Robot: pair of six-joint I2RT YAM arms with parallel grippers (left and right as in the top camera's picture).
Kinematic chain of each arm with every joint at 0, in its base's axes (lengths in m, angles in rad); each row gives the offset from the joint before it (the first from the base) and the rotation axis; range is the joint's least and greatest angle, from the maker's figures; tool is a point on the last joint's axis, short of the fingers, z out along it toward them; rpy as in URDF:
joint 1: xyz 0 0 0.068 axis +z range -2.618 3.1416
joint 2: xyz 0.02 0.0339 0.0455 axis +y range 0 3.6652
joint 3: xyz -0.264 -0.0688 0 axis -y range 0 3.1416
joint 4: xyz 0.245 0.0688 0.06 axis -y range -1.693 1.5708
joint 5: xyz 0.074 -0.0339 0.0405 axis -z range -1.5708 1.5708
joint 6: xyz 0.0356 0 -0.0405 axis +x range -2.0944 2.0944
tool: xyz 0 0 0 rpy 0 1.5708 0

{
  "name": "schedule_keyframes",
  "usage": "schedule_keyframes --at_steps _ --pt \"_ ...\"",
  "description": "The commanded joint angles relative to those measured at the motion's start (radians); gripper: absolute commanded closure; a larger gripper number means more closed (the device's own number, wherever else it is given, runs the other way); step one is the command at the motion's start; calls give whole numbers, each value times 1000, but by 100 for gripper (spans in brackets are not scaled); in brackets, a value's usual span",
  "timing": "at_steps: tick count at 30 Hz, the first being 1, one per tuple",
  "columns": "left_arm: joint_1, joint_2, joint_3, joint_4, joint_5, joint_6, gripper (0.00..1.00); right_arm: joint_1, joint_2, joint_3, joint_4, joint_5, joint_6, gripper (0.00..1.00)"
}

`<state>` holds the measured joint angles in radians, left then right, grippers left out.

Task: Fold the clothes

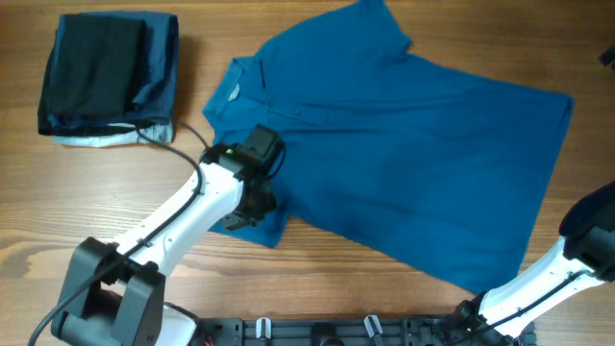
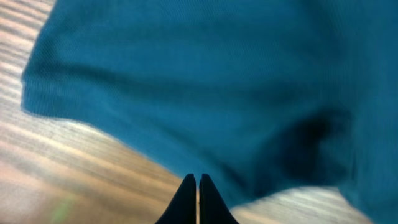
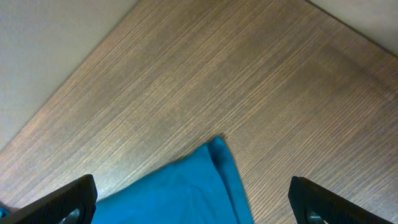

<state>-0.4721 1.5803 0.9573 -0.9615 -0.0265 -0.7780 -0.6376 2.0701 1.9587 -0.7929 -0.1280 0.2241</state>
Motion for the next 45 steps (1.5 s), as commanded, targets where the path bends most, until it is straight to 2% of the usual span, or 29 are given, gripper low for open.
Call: schedule_keyframes --at_steps 1,8,14,26,32,40,42,45 --pt "106 -2 -71 79 12 -19 96 2 2 4 3 -8 15 0" --pt "307 4 -160 282 115 -15 96 2 2 4 3 -8 14 0" --pt "340 20 -283 353 112 -25 96 2 2 4 3 -8 14 0" --pt "341 19 -336 60 137 -122 94 1 2 4 3 -8 14 0" --pt "341 19 -336 8 147 -151 91 2 2 4 3 -8 14 0" --pt "340 -5 -324 -35 157 -140 96 2 2 4 3 -8 15 0" --pt "340 -38 -280 -38 157 -91 92 1 2 4 3 -8 15 0" --pt "338 -116 -117 -65 158 -58 82 1 2 4 3 -8 14 0"
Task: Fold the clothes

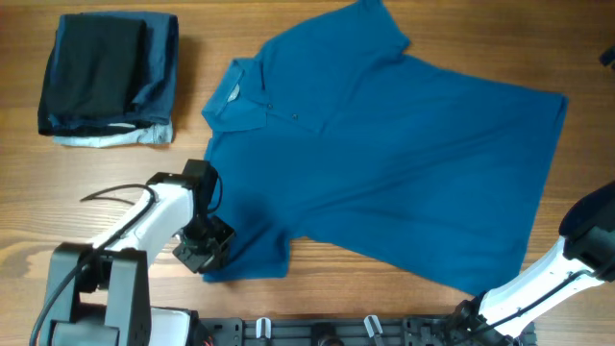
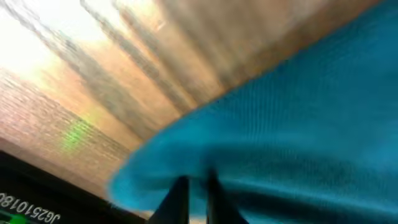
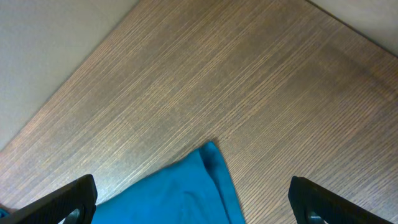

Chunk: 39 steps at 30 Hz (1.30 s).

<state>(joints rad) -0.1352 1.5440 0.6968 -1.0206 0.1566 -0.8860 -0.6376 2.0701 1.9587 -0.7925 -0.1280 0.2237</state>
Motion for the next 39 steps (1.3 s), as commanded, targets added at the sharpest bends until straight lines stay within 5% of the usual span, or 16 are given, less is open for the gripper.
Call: schedule_keyframes --at_steps 1,7,17,20,23,24,25,26,29,34,39 --pt "0 -102 211 -9 -24 69 76 1 2 4 3 -8 15 0" --pt "-14 -136 571 51 -23 248 63 1 2 4 3 -8 15 0" --pt "-14 -100 594 197 -54 300 62 1 2 4 3 -8 17 0" --pt "-14 -81 593 192 -61 359 59 3 -6 4 -41 -209 152 0" --pt "-14 -65 593 210 -61 359 59 3 -10 4 -234 -573 -255 0" --pt "-14 -59 593 225 -61 359 59 3 -10 2 -347 -585 -276 0" --pt "-14 -55 593 237 -61 359 58 6 -10 -4 -447 -550 -288 15" --pt "-14 -50 593 245 -66 359 58 6 -10 -4 -534 -515 -316 48" --pt "-14 -28 593 278 -110 359 58 6 -13 -19 -798 -338 -323 95" --pt "-14 31 593 358 -120 355 58 8 -172 -318 -775 -142 -193 96" --pt "-14 65 593 366 -120 355 58 8 -608 -721 -583 -85 -67 96"
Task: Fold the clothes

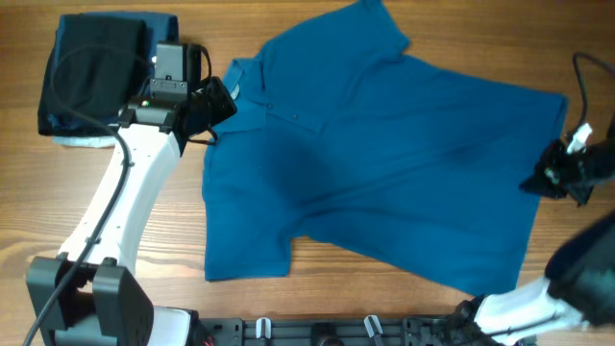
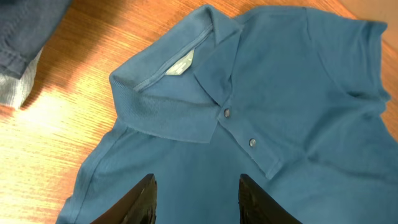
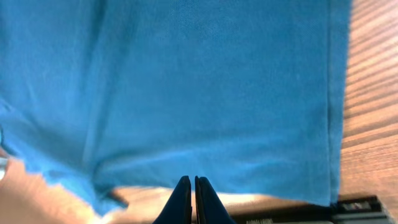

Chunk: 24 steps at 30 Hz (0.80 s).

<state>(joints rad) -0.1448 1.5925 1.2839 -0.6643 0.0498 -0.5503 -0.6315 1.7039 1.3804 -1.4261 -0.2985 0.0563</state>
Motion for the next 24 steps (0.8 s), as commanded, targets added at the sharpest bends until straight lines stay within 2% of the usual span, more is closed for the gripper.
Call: schedule_keyframes --at_steps 1,3,6,9,12,16,20,24 --pt "-5 18 6 19 -13 19 58 2 -334 -201 74 137 142 96" --pt "-5 18 6 46 -13 19 58 2 -488 -277 82 196 224 96" --pt "-5 18 6 101 -13 18 60 2 -497 -278 44 194 224 96" --pt "-5 18 6 173 -13 18 61 2 -390 -278 21 195 236 96" --pt "-5 18 6 221 -13 19 61 2 -190 -278 29 203 238 96" --pt "-5 19 6 243 -13 19 61 2 -15 -279 147 227 342 96" --pt "-5 19 6 237 -13 19 59 -26 8 -280 211 271 422 96" --pt "-4 19 6 235 -18 19 58 -34 8 -321 249 276 422 96"
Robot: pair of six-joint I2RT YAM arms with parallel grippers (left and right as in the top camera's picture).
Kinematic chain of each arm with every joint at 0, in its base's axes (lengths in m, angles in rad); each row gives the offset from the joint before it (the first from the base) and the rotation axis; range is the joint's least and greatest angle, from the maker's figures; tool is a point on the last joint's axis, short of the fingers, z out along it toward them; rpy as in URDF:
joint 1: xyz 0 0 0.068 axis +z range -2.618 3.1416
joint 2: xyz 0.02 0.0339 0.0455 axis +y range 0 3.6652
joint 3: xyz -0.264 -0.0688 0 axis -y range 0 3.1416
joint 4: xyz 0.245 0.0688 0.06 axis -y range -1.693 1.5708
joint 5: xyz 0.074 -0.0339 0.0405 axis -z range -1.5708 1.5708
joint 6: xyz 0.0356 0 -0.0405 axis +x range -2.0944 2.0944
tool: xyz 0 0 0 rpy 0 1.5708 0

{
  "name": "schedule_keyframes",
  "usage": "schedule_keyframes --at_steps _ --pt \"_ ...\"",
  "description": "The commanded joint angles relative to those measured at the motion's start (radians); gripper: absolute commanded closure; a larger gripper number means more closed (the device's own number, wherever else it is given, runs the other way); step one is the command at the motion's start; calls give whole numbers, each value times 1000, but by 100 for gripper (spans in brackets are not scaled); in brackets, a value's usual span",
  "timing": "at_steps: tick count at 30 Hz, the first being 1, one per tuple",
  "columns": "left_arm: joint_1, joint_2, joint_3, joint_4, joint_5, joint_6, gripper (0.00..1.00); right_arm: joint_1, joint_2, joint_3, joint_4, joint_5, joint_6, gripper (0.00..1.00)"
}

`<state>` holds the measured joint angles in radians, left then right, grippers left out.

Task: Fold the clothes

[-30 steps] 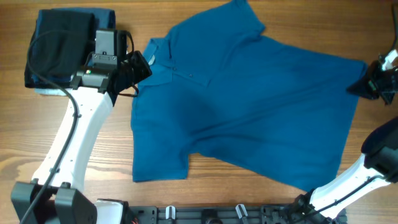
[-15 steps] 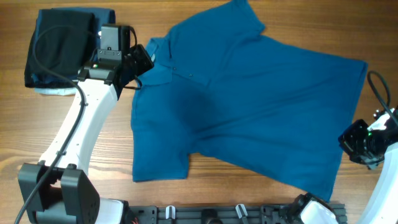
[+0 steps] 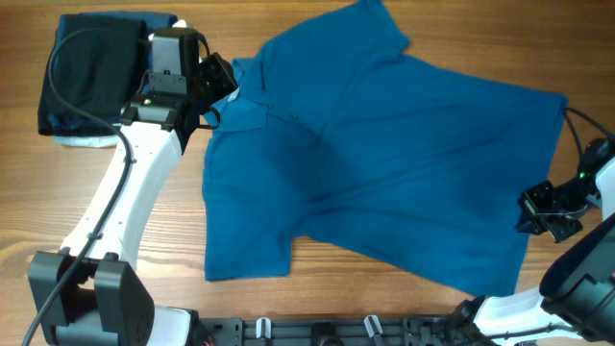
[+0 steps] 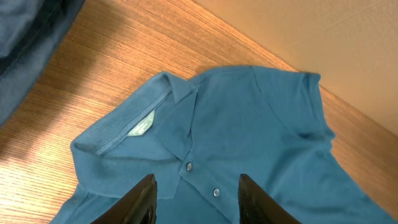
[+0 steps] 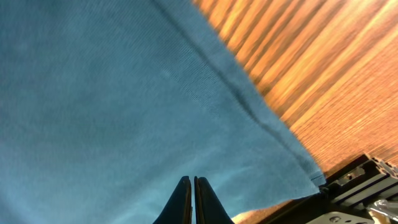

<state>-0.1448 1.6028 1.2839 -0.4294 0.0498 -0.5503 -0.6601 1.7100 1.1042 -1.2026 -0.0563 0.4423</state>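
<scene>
A blue polo shirt lies spread face up on the wooden table, collar at the upper left and hem to the right. My left gripper hovers open just over the collar. In the left wrist view the left gripper straddles the button placket, with nothing between the fingers. My right gripper is low over the shirt's lower right hem corner. In the right wrist view the right gripper is shut, blue cloth right beneath it.
A folded stack of dark clothes sits at the table's upper left, just beside the left gripper; its edge shows as dark clothes in the left wrist view. A black rail runs along the front edge.
My left gripper, still open, has shifted a little toward the far edge by the collar. My right gripper, still shut, has moved from the hem's middle down to the lower right hem corner.
First my left gripper was shut on the left sleeve, which lay tucked against the shirt; the right gripper stood open off the shirt's right corner. Then the sleeve was drawn toward the front edge. Later the sleeve lay flat, left gripper open at the collar, right gripper shut over the hem.
</scene>
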Motion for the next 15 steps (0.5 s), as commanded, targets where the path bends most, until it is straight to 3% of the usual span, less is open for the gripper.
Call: schedule_keyframes --at_steps 1,6,11,15 --pt "-4 9 6 0 -18 19 58 -5 2 -84 58 34 39 96" --pt "-4 9 6 3 -19 20 57 -39 2 -239 213 65 101 96" --pt "-4 9 6 -1 -18 21 55 -200 6 -246 263 102 51 96" --pt "-4 9 6 0 -39 23 55 -232 58 -246 331 124 51 96"
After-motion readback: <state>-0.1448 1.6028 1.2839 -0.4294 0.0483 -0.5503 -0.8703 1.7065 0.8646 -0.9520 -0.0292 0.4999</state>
